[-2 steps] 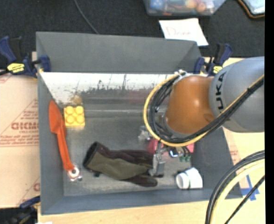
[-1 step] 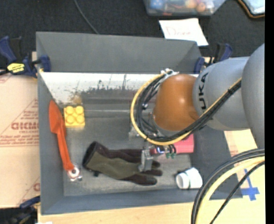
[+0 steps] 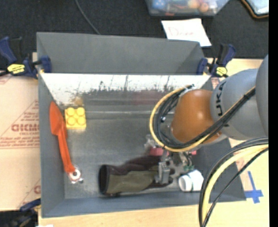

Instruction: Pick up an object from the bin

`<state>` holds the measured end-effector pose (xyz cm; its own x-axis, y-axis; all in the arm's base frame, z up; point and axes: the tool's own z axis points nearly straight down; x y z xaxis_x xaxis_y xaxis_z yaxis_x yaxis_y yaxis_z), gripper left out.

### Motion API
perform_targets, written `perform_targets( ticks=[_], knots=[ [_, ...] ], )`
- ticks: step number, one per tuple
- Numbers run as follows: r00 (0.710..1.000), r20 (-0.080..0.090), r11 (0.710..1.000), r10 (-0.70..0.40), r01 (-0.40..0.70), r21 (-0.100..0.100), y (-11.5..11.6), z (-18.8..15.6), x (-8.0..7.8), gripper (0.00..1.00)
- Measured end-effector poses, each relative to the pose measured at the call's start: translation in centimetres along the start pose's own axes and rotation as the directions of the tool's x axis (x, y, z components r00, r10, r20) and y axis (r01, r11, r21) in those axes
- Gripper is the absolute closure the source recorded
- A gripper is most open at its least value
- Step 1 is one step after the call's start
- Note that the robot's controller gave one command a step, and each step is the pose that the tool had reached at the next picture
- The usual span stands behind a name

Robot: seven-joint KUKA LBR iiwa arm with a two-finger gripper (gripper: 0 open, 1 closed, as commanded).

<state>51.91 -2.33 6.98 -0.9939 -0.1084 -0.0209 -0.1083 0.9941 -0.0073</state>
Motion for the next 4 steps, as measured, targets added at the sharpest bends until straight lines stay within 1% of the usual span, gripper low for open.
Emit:
perform_targets(
  ticks=[1,2,3,4],
  knots=[
    [1.000,0.020,1.000,0.020,-0.019,-0.006,3.1,-0.8,-2.1,1.00],
    [1.000,0.020,1.000,0.020,-0.019,-0.006,3.1,-0.8,-2.1,1.00],
    [0.970,0.027,0.970,-0.243,0.243,0.005,5.8,-0.4,-4.1,1.00],
    [0.982,0.018,0.982,-0.186,0.186,-0.004,5.7,-6.5,-2.8,1.00]
  ],
)
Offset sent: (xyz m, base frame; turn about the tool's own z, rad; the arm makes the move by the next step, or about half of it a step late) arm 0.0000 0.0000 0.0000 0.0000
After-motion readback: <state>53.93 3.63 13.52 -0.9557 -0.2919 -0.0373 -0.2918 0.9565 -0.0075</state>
